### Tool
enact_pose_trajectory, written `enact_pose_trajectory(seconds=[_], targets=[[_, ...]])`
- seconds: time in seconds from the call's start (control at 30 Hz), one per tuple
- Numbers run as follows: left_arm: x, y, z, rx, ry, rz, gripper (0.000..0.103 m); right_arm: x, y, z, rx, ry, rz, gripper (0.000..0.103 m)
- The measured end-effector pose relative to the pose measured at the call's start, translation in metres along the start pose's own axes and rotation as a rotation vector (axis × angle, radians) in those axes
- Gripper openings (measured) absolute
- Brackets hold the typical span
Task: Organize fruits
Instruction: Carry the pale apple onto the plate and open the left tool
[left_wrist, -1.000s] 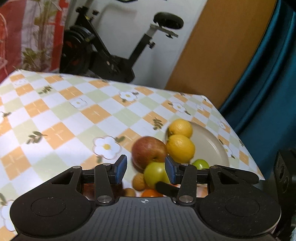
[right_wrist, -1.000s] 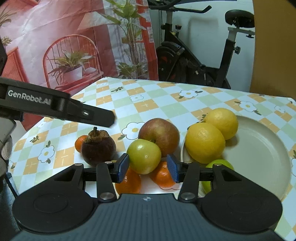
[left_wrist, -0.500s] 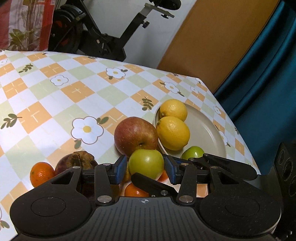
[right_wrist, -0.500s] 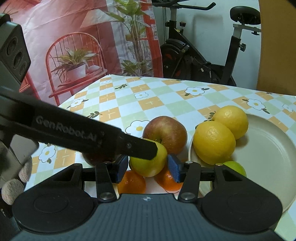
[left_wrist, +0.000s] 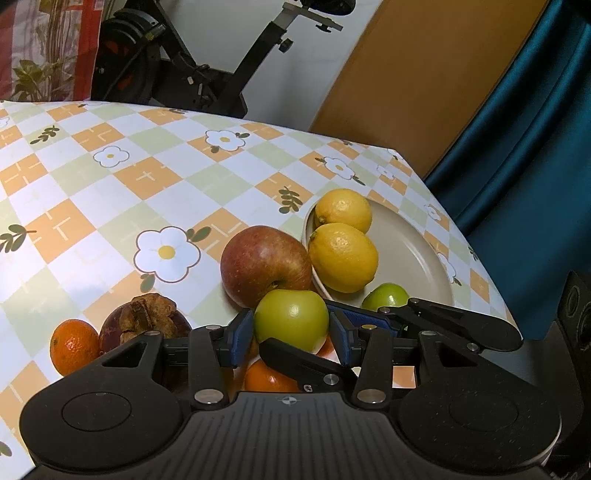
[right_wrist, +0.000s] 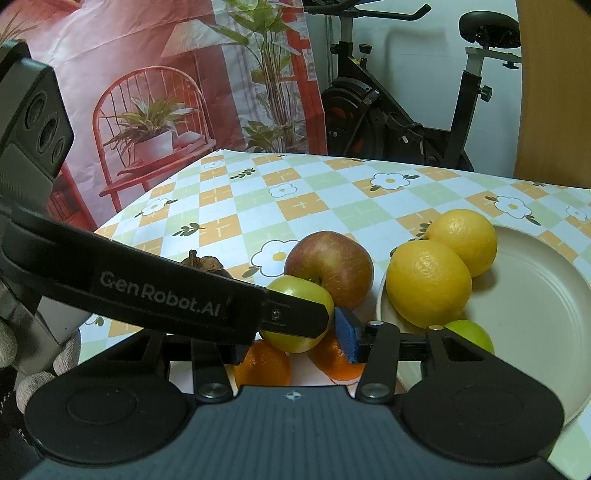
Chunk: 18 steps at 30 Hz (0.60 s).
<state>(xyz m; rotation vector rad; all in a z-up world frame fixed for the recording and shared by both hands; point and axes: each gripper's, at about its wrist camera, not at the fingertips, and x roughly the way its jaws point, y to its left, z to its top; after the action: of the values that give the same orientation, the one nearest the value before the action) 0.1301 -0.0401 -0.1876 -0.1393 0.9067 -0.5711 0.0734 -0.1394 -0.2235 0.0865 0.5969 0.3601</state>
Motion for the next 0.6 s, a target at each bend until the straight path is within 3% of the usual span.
enact_pose_trajectory(seconds=[0.6], targets=[[-0.015, -0.028, 0.005, 0.075, -0.043, -0.017, 0.048, -0.032, -0.006, 0.003, 0.014, -0.077, -0.015, 0.049]])
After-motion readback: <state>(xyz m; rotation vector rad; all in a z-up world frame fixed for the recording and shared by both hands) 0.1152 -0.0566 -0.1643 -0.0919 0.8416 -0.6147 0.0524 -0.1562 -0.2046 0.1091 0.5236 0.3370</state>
